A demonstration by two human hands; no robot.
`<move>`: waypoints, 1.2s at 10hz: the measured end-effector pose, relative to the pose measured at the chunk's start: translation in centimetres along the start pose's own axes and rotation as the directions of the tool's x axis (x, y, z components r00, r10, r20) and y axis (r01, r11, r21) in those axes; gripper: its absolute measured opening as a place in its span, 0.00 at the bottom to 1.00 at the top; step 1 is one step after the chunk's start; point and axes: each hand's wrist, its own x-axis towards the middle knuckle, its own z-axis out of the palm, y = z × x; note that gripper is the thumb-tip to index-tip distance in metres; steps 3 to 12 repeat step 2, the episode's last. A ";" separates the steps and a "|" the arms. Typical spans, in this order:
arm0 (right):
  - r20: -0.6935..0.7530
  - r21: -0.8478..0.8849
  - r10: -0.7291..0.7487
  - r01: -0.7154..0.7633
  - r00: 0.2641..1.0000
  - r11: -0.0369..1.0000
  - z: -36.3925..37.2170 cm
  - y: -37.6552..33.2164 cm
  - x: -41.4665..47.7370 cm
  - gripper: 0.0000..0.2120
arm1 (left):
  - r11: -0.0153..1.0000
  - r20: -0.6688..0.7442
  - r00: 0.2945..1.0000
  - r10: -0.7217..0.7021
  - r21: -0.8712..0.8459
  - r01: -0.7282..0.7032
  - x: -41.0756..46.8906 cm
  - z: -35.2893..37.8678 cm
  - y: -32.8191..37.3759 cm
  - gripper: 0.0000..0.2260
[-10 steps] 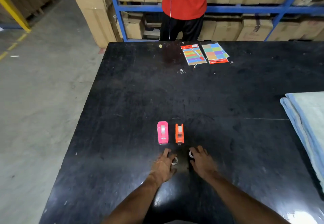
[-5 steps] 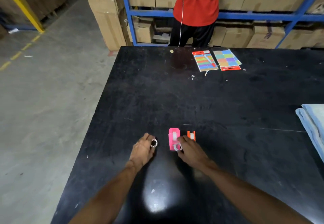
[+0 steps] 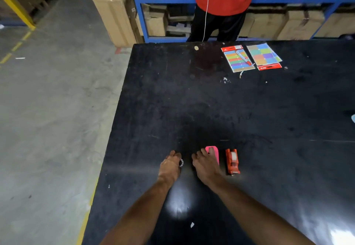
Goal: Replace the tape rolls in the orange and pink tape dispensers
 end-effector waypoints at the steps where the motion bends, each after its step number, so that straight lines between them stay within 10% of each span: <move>1: 0.035 -0.002 0.023 -0.023 0.999 1.000 -0.2 -0.2 0.0 0.17 | 1.000 0.017 1.000 -0.004 -0.026 0.004 0.2 -0.2 -0.3 0.18; 12: 0.001 0.026 0.052 -0.052 0.999 0.998 0.6 0.1 0.2 0.17 | 0.997 -0.007 1.000 0.011 -0.070 -0.011 0.3 0.0 -0.3 0.25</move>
